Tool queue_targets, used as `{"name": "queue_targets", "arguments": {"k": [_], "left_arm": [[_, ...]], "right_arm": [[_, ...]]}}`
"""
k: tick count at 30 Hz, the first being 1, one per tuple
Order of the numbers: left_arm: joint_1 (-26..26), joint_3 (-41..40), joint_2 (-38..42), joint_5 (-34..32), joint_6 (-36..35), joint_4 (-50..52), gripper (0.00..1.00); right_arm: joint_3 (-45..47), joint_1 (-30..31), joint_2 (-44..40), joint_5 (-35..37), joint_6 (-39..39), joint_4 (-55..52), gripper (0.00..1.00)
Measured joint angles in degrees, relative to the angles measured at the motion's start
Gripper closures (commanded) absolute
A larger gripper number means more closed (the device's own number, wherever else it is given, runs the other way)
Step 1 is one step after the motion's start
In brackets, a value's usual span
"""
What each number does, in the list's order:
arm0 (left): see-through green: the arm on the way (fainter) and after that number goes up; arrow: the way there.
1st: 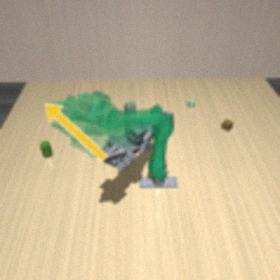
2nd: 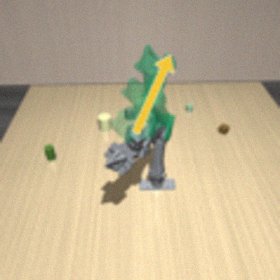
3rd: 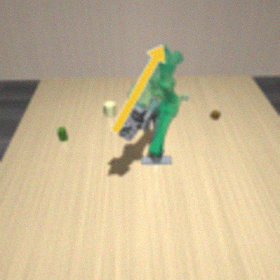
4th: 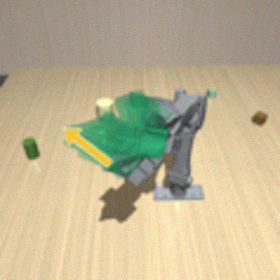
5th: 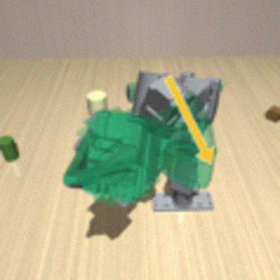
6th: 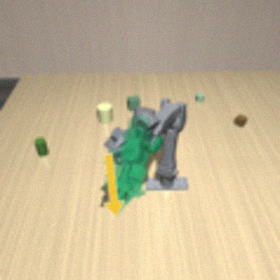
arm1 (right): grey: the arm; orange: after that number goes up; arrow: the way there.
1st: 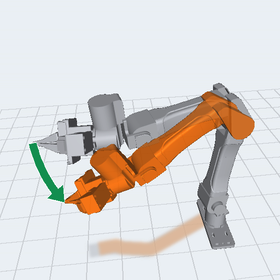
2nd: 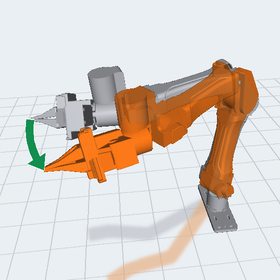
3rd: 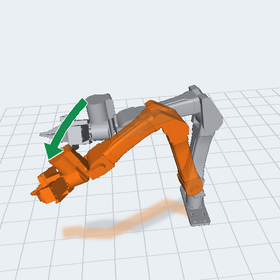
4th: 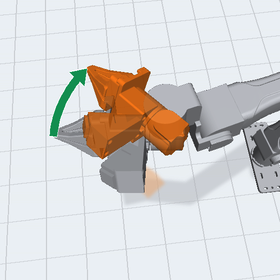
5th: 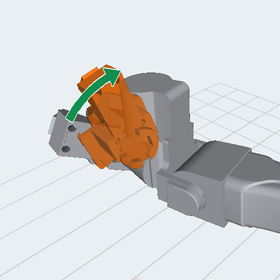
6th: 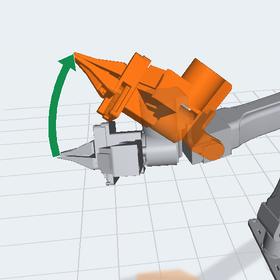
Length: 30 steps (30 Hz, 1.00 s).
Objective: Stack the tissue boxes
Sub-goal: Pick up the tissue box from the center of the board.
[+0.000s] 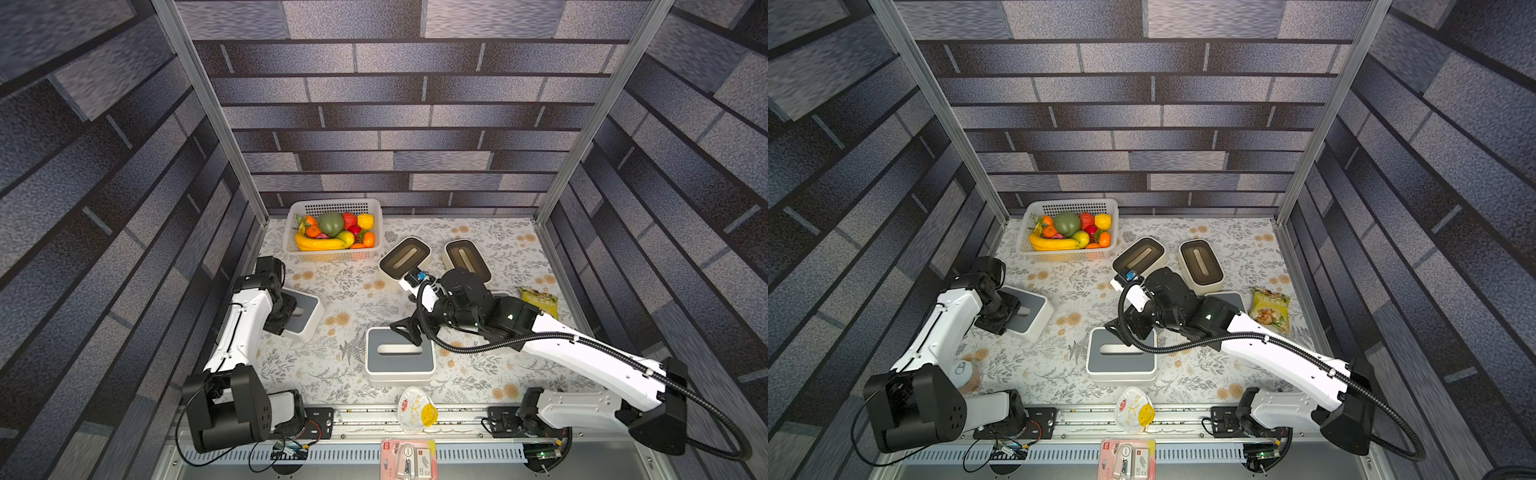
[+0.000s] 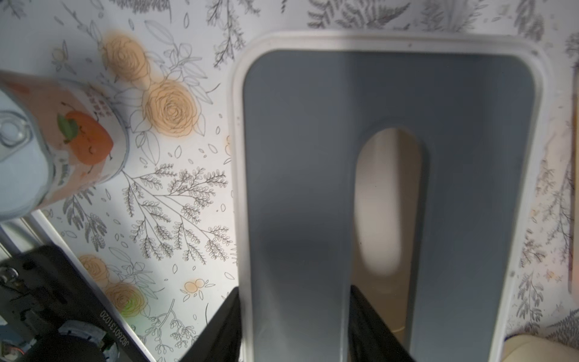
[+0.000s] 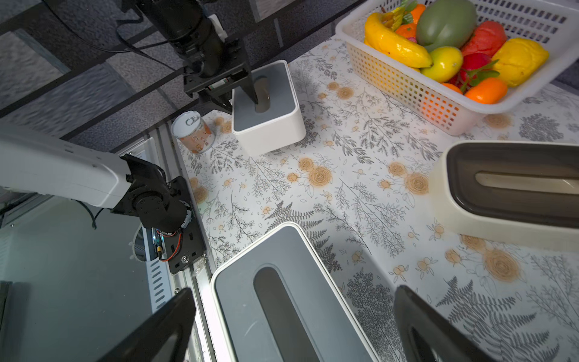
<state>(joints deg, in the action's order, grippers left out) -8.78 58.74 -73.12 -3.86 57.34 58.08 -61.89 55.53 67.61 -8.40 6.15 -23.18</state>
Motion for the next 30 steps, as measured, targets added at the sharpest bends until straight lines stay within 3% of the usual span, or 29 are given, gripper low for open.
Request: {"name": "queue_targets", "arguments": {"k": [4,11,18,27,30], "left_arm": [[2.5,2.6,0.9,-1.6,-6.9,-0.2,0.55],[6.2,4.7,1.2,-3.2,-16.1,0.9,0.58],[13.7,12.8,1.2,-5.7,-27.5,1.8,0.59],[18.9,14.9,2.2,-1.4,-40.3,1.8,0.56],[19.7,15.0,2.4,1.0,-44.3,2.2,0.61]], "right_arm": [[4.6,-3.2,-2.5,-0.1,3.2,-1.0,0.00],[5.9,-3.5,-3.4,0.0,5.3,-2.4,0.00],[7.4,-5.1,-4.6,-1.6,8.1,-2.0,0.00],[10.4,-6.0,-7.1,-2.4,10.2,-2.1,0.00],[11.4,-6.3,-9.1,-2.4,10.8,-2.2,0.00]]}}
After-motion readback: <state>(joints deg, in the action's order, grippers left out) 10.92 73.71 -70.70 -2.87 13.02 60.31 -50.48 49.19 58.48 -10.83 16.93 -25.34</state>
